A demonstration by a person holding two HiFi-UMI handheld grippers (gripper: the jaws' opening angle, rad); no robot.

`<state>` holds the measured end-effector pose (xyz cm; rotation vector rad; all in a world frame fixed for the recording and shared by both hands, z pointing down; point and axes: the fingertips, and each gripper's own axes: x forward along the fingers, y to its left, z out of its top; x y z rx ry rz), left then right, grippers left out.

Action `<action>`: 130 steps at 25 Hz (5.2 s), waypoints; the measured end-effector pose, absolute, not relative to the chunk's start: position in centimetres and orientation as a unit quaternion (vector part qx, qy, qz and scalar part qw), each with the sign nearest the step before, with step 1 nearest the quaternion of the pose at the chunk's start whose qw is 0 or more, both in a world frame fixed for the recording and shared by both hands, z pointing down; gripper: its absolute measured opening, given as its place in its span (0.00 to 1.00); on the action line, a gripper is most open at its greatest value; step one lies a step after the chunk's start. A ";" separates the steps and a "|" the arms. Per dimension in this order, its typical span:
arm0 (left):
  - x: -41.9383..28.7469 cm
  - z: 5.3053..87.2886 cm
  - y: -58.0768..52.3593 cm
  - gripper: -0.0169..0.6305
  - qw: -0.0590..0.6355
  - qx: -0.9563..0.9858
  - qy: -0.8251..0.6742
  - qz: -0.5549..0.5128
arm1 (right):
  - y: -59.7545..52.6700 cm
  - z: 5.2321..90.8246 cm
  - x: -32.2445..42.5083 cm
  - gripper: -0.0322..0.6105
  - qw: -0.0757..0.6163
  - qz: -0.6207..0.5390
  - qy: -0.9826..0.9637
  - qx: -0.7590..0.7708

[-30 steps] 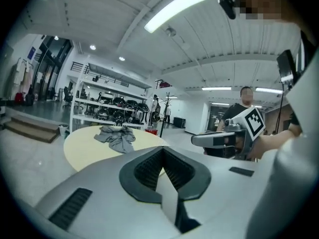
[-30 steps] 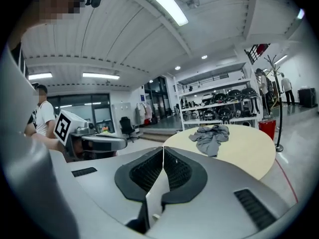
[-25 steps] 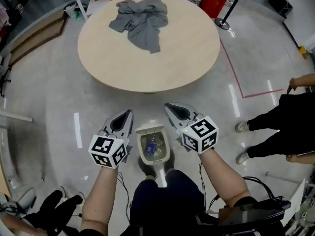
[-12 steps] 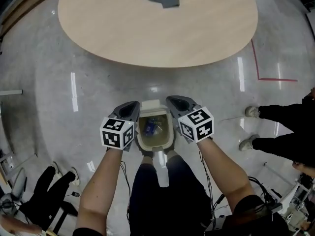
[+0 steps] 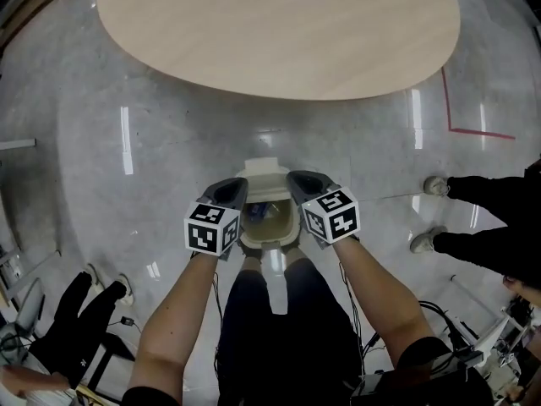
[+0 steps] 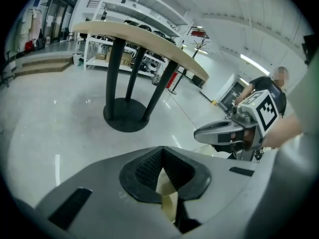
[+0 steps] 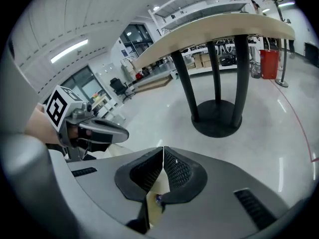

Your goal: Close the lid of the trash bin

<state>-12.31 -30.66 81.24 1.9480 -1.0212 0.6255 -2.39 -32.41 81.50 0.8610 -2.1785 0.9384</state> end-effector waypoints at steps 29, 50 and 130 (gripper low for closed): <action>-8.5 97.3 -11.7 0.02 0.496 0.720 -0.350 0.337 | -12.6 97.6 1.1 0.06 0.401 0.437 -0.749 0.297; -9.4 82.5 -21.0 0.02 0.431 0.761 -0.428 0.228 | -20.6 83.5 -0.3 0.07 0.319 0.369 -0.812 0.320; 0.3 30.5 19.4 0.02 0.085 0.862 -0.500 -0.003 | 17.4 31.0 12.9 0.07 -0.004 0.079 -0.947 0.312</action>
